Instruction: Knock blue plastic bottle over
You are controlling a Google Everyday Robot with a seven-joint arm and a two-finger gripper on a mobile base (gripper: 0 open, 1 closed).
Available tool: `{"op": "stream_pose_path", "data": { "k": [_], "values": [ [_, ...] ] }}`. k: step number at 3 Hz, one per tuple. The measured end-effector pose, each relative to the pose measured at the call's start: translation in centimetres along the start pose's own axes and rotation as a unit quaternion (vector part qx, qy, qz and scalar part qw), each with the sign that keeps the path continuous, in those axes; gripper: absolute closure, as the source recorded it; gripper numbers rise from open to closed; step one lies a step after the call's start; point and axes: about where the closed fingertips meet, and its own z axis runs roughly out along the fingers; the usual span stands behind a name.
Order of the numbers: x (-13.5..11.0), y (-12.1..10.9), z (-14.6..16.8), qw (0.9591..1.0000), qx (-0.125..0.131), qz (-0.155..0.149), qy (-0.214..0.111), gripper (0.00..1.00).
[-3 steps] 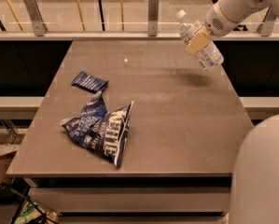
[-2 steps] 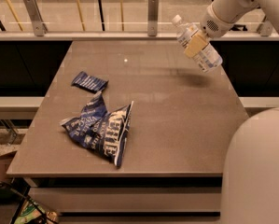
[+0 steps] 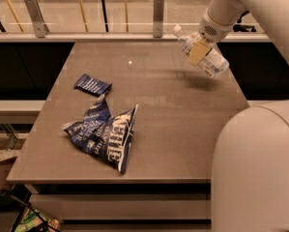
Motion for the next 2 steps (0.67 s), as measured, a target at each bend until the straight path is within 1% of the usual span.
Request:
{"op": "stream_pose_path", "data": {
  "k": [2],
  "values": [
    [0.19,0.58,1.55,0.9984,0.000,-0.019,0.054,1.00]
  ]
}}
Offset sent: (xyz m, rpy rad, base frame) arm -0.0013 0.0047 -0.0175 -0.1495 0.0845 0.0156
